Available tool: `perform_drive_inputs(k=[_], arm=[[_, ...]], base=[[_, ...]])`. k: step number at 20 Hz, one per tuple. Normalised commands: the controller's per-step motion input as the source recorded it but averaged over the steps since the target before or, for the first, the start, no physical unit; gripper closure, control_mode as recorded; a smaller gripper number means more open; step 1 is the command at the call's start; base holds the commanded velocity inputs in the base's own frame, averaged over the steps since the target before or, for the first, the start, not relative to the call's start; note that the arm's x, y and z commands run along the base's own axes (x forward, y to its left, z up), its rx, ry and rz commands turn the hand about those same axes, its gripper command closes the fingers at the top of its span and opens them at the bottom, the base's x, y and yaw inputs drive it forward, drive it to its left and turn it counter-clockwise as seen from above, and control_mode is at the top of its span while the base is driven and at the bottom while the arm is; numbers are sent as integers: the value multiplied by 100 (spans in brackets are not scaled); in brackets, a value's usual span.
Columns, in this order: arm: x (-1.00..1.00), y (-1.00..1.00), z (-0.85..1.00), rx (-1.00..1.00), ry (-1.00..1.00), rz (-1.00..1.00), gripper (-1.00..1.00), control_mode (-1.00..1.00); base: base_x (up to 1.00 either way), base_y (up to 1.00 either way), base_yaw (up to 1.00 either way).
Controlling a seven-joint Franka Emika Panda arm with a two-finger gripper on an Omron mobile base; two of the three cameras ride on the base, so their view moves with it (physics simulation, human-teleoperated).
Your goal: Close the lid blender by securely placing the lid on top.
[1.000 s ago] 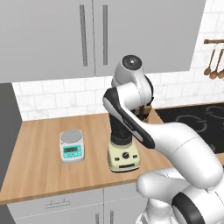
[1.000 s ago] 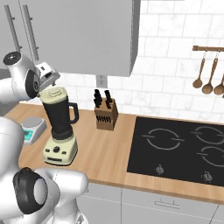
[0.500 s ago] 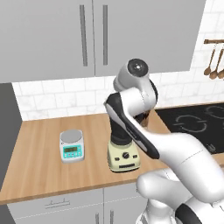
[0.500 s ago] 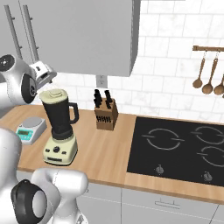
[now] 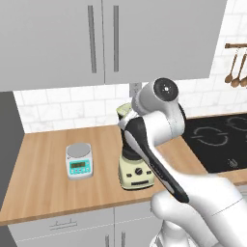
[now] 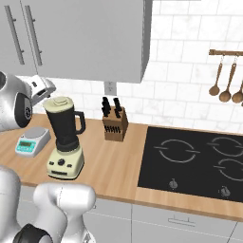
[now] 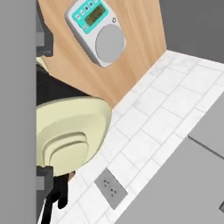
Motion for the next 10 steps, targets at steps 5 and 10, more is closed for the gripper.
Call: perform_drive_inputs(k=[5, 10], arm=[[-28, -66, 0, 4, 0, 0, -100, -100], [-13, -99, -1, 9, 0, -1, -100, -100]], base=[[0, 0, 0], [0, 0, 0]])
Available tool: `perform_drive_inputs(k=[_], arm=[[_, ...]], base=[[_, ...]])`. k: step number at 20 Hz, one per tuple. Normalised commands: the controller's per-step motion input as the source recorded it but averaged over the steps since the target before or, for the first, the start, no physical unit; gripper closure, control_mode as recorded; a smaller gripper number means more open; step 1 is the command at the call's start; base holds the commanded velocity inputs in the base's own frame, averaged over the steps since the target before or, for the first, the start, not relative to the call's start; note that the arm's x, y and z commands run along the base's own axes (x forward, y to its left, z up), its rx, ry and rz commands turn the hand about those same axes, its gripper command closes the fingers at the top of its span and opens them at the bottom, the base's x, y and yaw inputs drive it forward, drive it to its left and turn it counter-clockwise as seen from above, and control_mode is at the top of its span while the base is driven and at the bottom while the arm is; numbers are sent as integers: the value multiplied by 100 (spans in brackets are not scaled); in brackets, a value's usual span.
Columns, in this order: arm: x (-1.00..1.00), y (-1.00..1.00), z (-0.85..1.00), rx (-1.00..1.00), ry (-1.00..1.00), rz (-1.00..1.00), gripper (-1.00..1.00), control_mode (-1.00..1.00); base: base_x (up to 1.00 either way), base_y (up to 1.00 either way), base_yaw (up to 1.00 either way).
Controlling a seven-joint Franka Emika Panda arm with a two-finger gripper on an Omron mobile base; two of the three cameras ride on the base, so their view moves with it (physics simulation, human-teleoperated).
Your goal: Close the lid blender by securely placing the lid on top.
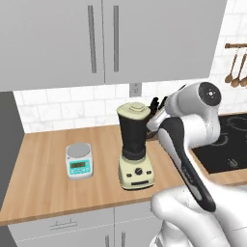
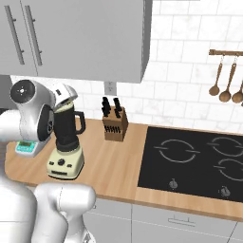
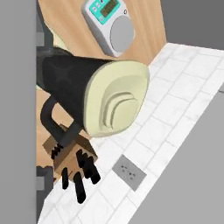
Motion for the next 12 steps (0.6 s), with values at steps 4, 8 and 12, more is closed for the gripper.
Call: perform_drive_inputs(k=[4, 8, 12], arm=[[-9, -100, -13, 13, 0, 0, -100, -100], [-2, -97, -26, 10, 0, 0, -100, -100], [0, -51, -12, 1, 4, 0, -100, -100]], base=[[0, 0, 0], [0, 0, 0], [0, 0, 0]])
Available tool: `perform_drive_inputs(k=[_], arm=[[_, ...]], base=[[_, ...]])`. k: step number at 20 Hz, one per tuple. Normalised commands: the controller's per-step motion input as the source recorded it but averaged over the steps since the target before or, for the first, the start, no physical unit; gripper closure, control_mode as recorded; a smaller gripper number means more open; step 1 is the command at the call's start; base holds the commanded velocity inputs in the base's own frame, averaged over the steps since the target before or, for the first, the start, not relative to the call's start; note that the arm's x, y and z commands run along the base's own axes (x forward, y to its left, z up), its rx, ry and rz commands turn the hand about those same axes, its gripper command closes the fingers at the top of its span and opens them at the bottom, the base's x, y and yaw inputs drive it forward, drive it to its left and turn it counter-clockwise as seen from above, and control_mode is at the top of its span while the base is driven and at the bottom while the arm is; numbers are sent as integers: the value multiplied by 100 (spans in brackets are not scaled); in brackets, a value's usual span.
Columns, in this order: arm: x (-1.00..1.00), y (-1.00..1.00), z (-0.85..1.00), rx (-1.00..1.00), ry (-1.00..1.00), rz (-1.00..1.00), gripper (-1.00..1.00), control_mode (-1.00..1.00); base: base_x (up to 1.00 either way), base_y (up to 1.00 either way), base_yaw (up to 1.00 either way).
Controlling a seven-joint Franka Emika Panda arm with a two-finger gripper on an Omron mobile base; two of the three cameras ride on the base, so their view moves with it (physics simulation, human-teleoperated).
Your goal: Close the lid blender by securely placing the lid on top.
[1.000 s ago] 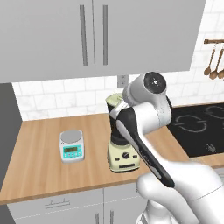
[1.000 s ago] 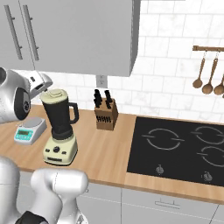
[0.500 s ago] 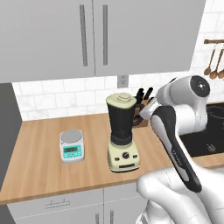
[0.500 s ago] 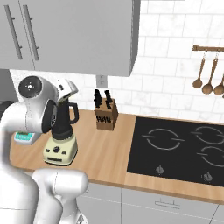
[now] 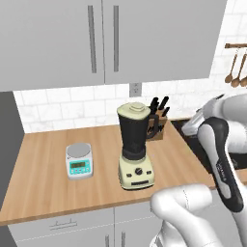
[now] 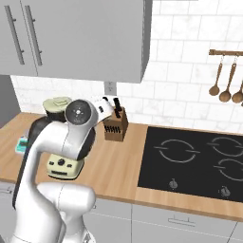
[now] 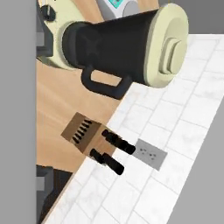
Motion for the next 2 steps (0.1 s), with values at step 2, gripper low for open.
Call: perform_drive_inputs(k=[2], arm=[[0, -31, -6, 0, 0, 0, -100, -100]], base=[[0, 0, 0]])
